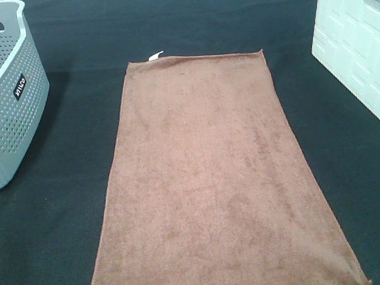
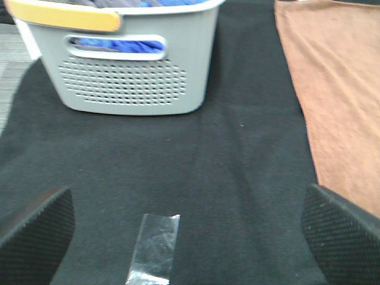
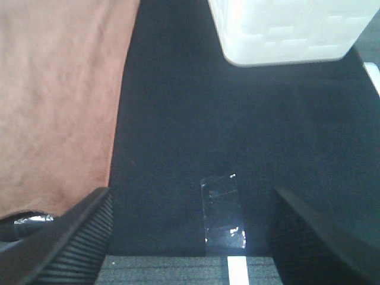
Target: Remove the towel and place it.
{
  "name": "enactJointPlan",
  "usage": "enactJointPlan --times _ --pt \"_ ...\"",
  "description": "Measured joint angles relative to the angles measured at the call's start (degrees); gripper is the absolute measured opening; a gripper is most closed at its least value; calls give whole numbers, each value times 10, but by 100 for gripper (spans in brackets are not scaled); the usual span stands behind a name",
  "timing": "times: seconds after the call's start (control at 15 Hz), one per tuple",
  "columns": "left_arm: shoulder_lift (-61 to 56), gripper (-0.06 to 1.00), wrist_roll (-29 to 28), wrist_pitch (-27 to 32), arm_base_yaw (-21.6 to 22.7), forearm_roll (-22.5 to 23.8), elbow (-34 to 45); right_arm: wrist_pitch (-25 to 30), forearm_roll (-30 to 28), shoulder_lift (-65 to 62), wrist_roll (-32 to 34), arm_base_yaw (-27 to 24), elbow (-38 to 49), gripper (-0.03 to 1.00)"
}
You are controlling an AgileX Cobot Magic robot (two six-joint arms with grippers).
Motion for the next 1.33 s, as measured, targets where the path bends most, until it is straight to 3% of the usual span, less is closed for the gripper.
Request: enactJointPlan --times 0.13,0.27,1.33 --pt "0 98 14 -14 0 -19 10 -59 0 0 -1 0 15 70" --pt "0 98 20 -19 0 -21 10 -80 0 0 -1 0 28 70" --pt "0 98 20 -22 0 -27 10 -84 0 0 0 0 28 70"
